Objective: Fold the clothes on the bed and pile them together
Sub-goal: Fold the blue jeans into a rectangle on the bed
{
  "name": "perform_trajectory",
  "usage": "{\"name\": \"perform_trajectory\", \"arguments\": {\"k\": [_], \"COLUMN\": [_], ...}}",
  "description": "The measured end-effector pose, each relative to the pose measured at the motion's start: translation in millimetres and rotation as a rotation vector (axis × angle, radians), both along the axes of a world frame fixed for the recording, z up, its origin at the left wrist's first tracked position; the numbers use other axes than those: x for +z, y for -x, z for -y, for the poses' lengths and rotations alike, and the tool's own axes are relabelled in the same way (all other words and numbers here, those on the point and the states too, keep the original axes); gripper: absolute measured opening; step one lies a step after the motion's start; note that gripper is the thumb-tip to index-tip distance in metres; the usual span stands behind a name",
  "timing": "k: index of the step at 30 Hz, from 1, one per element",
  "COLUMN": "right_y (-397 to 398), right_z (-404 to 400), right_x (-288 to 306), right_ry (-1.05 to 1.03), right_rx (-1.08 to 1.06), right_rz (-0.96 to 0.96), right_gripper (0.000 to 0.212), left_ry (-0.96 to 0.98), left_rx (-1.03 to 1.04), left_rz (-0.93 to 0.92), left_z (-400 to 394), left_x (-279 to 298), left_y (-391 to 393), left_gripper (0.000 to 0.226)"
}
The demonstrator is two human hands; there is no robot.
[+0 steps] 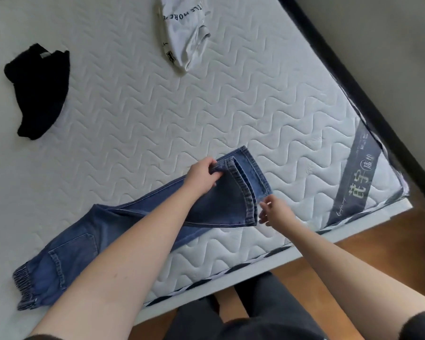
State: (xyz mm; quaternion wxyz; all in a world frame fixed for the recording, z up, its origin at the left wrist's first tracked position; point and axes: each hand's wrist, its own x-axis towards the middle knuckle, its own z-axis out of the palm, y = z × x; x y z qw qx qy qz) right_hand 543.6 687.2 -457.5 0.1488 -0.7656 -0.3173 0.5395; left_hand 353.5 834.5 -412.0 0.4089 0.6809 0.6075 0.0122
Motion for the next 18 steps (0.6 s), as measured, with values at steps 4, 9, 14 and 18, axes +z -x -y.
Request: {"name": "perform_trajectory", "arguments": {"k": [4, 9, 14, 18], "right_y": [-18.9, -10.9, -3.3, 0.1], "right_z": [-8.2, -4.2, -24.1, -57.4], "right_x": [-48.1, -99.2, -130.3, -144.6], "right_ry": [-0.011, 0.043, -0.008, -0.105], "right_rx": [-0.103, -0.012, 0.035, -0.002], "right_rz": [-0.041, -0.051, -0.025, 0.018], "right_gripper": [0.014, 0.037, 0.045, 0.04], "left_ry": [0.018, 0.025, -0.012, -0.212], "left_rx": [-0.057, -0.186, -0.151, -0.212], "left_rz": [-0.038, -0.096, -0.033, -0.033], "left_z": [-23.9, -45.4, -46.3, -17.5], "left_x": [-49.8, -104.3, -136.3, -155.5], "left_y": [-28.4, -49.9, -42.8, -11.5], "left_gripper": [0.015, 0.025, 0.055, 0.043]}}
